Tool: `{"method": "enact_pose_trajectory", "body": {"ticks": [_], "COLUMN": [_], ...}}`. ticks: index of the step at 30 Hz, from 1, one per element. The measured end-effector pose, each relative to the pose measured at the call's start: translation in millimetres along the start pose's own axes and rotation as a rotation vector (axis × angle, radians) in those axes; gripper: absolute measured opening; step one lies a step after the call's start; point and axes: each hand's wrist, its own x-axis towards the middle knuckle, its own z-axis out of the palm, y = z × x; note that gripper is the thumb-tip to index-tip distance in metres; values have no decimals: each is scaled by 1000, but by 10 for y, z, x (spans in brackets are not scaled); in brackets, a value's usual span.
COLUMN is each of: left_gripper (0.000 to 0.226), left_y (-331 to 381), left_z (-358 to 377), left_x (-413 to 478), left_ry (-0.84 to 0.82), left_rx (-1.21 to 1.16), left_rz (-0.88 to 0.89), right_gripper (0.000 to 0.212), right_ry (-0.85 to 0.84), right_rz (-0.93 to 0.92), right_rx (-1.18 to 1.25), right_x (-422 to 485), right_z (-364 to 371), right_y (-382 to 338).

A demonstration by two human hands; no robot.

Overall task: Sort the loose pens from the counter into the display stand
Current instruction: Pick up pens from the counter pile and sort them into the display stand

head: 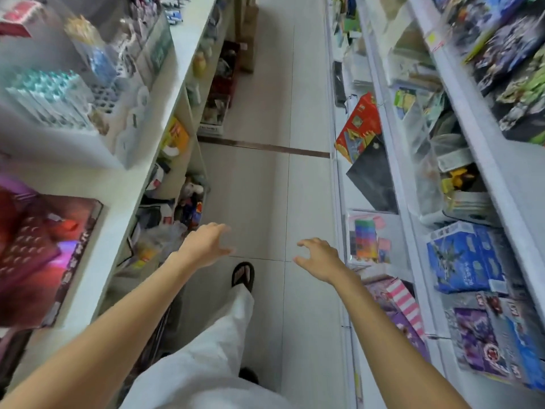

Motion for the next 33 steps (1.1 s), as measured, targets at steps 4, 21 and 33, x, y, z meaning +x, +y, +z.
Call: {"method": "enact_pose_trajectory", "body": {"ticks": [4, 21, 33], "left_gripper": [65, 59, 43], "left_y": [-85, 40, -4], "left_z": [-374, -2496, -4034], "left_x": [835, 4479, 6432], "left_ry": [11, 144, 376], "left_rx": [-15, -171, -335], "left_rz": [4, -103, -308], "right_gripper": [50, 46, 46], "right_ry": [13, 41, -30], "right_rz": [15, -108, -345], "right_rx": [15, 36, -107], "right_x": [795, 4435, 7020], "right_z": [-527, -3204, -5203], "right_y": [-79, -411, -1237]}}
